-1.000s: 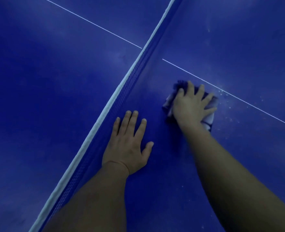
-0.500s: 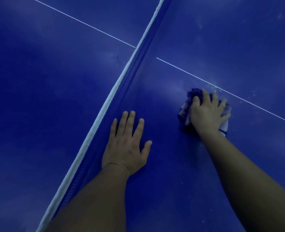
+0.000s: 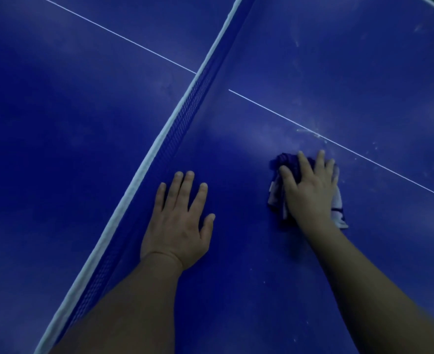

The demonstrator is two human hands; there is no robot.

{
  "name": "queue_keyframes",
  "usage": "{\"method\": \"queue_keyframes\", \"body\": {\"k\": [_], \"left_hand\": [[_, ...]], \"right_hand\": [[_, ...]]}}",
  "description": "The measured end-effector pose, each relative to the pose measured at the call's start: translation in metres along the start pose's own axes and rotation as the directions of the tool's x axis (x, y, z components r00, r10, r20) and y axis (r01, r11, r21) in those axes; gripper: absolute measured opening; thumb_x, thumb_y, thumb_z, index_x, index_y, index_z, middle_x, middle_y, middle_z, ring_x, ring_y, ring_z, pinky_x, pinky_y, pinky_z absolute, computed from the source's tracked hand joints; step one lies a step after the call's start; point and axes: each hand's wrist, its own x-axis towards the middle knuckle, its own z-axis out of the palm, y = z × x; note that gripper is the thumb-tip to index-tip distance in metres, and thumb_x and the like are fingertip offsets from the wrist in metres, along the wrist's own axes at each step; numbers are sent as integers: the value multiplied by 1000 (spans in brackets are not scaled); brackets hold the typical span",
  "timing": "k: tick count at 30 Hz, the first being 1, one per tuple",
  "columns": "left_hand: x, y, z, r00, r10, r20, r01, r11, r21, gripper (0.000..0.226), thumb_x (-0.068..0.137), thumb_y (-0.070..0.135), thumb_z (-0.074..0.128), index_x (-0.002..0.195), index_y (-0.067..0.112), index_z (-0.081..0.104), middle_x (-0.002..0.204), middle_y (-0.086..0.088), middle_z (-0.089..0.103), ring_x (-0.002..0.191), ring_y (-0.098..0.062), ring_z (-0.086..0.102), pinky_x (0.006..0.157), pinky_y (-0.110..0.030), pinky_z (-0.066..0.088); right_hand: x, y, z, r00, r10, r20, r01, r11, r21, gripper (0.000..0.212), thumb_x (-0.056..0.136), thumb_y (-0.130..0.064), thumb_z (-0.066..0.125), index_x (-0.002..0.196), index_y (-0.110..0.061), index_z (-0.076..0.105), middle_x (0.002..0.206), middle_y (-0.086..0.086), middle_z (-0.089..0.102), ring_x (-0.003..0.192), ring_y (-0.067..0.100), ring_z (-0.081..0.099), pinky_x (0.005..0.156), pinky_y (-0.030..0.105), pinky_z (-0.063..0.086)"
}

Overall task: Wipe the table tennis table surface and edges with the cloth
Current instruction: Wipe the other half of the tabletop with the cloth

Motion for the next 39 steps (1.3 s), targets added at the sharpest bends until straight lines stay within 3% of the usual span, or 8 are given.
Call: {"method": "queue_keyframes", "body": {"k": [6,9,13,22,25,30,36,39], "left_hand": [[-1,0,3,1000,0,-13,0,1000,18,68,100,54,18,158,20,25,168,-10,7,156,-24,-5,126,-51,2],[-1,1,3,1000,0,-16,1,1000,22,69,100,55,16,158,20,24,169,-10,6,156,-24,-5,126,-52,3],[-1,1,3,1000,5,-17,-5,1000,19,69,100,54,18,157,18,28,168,-11,10,156,-26,0,125,-53,7],[-2,0,3,1000,7,-16,-6,1000,30,68,100,54,18,158,20,26,168,-10,7,156,-24,-4,126,-50,-1],[-1,1,3,1000,10,-18,-9,999,33,68,100,54,19,158,19,27,168,-11,10,156,-25,-2,126,-51,1],[-1,-1,5,1000,18,-24,-17,999,31,69,99,54,19,158,19,25,168,-11,7,156,-25,-4,126,-52,2],[-2,-1,5,1000,21,-1,-21,997,76,74,97,59,10,160,21,15,169,-10,-2,155,-25,-12,125,-51,-4],[-2,-1,5,1000,19,8,-19,995,94,77,95,61,9,160,20,12,169,-11,-4,155,-25,-13,125,-52,-4]], "right_hand": [[90,-30,-10,907,385,-173,-304,880,364,48,106,-39,33,142,-12,47,158,9,36,148,29,25,120,55,5],[96,-50,-2,983,153,-99,-131,972,197,45,104,-42,37,141,-20,50,163,5,29,152,31,14,119,60,2],[42,-29,8,994,-103,-42,106,992,72,41,104,-38,44,142,-24,51,164,1,27,153,30,11,119,60,4],[81,-37,0,994,94,-48,-88,990,108,46,104,-43,40,145,-24,48,166,6,21,153,35,7,118,67,2],[57,-47,4,988,-157,-11,157,985,74,45,102,-41,46,144,-25,49,164,4,27,153,32,11,117,64,5],[-28,25,-4,840,-528,123,520,849,92,46,96,-31,51,140,-18,58,159,2,36,152,28,18,120,60,10],[19,14,-10,960,-279,32,273,953,129,41,103,-27,49,143,-17,51,160,2,36,153,28,17,122,55,8],[-4,-13,0,924,-379,52,367,917,159,38,102,-26,52,140,-18,55,158,1,40,152,28,20,122,54,7]]}}
